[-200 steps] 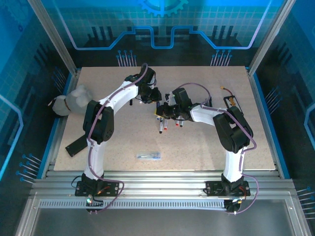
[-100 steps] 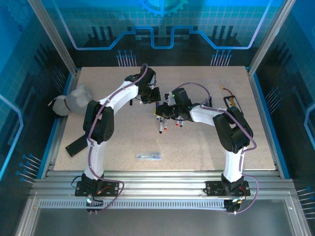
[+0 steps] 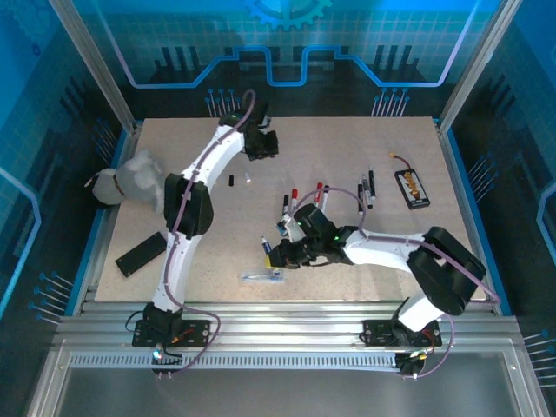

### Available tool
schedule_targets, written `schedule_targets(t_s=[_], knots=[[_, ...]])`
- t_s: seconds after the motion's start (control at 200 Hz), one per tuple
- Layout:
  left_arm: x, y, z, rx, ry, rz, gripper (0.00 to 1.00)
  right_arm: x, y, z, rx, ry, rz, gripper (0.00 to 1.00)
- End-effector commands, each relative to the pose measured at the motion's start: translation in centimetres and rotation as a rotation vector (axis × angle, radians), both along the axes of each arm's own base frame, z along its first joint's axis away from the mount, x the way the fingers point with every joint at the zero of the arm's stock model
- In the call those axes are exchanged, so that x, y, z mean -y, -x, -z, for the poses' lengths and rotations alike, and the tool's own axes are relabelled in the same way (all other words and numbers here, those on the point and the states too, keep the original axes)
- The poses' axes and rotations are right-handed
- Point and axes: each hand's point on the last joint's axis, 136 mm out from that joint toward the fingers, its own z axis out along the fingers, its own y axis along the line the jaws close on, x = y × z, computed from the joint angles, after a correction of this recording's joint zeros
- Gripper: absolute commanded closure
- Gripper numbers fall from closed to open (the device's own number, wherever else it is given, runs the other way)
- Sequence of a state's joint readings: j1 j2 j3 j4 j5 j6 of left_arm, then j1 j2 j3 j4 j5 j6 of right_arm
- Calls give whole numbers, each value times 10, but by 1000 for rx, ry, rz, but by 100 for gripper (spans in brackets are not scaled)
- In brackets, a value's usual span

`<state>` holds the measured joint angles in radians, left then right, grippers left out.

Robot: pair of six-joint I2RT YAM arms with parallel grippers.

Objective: Open the pen caps

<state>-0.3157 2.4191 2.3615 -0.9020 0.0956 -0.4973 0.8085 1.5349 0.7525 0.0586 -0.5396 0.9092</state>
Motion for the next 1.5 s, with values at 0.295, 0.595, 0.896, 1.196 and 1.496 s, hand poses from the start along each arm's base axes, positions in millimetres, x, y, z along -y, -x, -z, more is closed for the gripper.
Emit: schedule_targets(t_s=[0.295,0.595,0.896,1.196,1.496], knots=[[-18,40,29,-63,-133,35,100,140,-110,-10,183,448,362,100],[-38,53,68,-125,-244,29,100,213,-170,5,197,700,431,100],[-46,55,85,-160,-305,31,100,245,-203,33,163,872,441,100],[-50,57,88,-172,-327,33,78,257,-212,54,130,976,403,100],[-48,54,75,-147,-324,37,66,270,-212,69,99,1072,394,97]])
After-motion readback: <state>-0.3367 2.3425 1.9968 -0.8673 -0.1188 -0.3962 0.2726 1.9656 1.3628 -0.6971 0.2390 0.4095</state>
